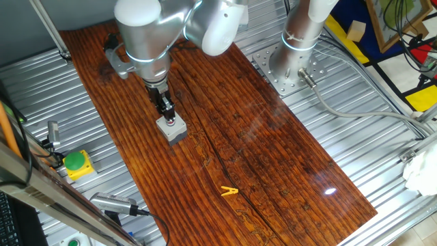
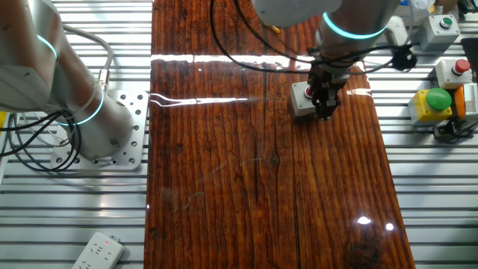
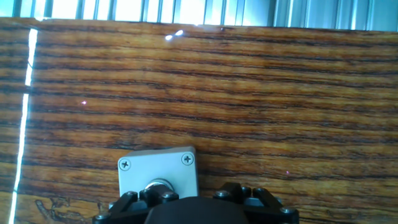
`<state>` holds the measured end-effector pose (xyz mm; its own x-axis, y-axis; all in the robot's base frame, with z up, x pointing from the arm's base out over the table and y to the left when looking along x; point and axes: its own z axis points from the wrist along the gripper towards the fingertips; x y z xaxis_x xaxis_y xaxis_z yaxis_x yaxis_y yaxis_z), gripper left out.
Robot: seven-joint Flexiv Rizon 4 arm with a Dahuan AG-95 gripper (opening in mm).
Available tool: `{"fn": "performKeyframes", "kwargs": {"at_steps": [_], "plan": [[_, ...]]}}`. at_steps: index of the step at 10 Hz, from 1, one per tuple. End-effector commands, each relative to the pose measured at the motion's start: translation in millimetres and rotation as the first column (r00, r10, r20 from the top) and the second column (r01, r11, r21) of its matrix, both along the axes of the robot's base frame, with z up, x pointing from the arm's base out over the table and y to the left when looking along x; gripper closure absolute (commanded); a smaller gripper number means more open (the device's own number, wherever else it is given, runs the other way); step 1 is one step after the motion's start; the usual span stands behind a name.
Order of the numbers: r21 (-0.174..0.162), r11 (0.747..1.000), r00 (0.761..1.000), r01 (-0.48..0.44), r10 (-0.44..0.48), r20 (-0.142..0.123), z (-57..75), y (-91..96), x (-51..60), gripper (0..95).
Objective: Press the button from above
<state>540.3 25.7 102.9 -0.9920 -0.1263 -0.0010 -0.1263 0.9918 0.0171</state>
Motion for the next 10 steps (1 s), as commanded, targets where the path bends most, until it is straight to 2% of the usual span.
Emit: {"fn": "performKeyframes", "kwargs": {"at_steps": [1, 5, 9, 10], "plan": [[-0.001, 1.0, 1.0, -0.016, 0.016, 0.0, 16.7, 1.7, 0.5, 38.0], [0.001, 1.0, 1.0, -0.015, 0.015, 0.0, 33.5, 3.0, 0.3, 38.0], [0.004, 0.999, 0.999, 0.047, -0.047, -0.008, 66.6, 9.3, -3.8, 38.0], [0.004, 0.998, 0.998, 0.058, -0.058, -0.009, 69.6, 10.1, -4.5, 38.0]]}}
